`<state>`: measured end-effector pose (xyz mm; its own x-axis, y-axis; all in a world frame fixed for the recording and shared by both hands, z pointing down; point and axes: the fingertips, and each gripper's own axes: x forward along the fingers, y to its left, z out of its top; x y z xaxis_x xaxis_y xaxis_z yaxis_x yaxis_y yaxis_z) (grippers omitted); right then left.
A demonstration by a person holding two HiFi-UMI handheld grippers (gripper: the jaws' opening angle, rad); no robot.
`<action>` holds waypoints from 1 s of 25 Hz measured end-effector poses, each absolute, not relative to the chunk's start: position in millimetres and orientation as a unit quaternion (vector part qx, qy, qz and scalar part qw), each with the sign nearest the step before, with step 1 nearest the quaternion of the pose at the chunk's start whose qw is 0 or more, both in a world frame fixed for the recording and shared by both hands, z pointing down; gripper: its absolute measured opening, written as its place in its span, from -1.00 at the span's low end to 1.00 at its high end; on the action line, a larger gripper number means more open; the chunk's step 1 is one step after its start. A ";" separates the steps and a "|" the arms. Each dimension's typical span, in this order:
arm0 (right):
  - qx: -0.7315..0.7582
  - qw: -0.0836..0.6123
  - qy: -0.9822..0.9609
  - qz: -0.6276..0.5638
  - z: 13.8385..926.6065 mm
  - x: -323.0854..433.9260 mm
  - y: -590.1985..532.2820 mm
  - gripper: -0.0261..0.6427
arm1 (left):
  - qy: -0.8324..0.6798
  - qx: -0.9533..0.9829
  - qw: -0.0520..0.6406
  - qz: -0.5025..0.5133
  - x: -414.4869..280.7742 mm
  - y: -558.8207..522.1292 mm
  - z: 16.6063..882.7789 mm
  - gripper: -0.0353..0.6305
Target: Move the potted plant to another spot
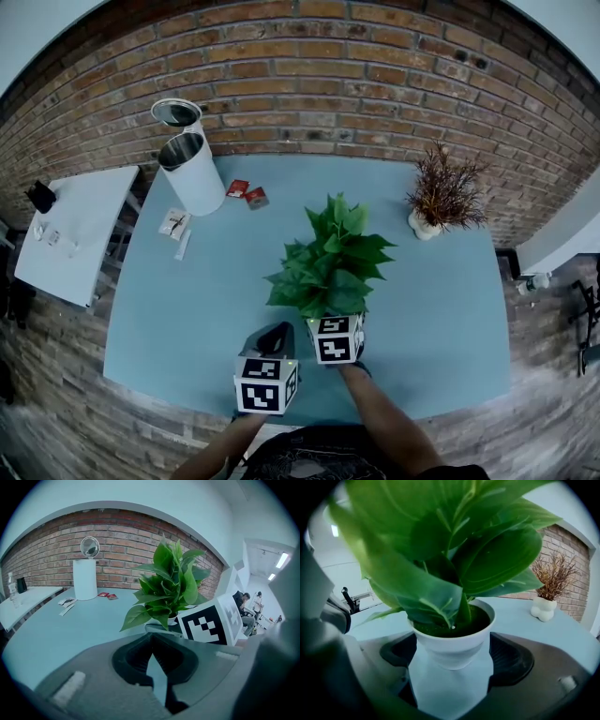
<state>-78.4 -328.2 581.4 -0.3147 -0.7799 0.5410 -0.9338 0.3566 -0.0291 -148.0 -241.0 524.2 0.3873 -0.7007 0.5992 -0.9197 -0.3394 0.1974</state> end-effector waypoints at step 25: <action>0.539 0.242 -0.787 0.177 582.8 -68.3 -314.0 0.42 | -0.514 0.792 0.258 0.206 -150.7 -240.1 514.2 -0.89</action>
<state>-68.3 -314.0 582.8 -0.3016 -0.7630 0.5717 -0.9341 0.3565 -0.0169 -150.7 -240.1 514.2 0.3867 -0.7074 0.5916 -0.9201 -0.3393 0.1958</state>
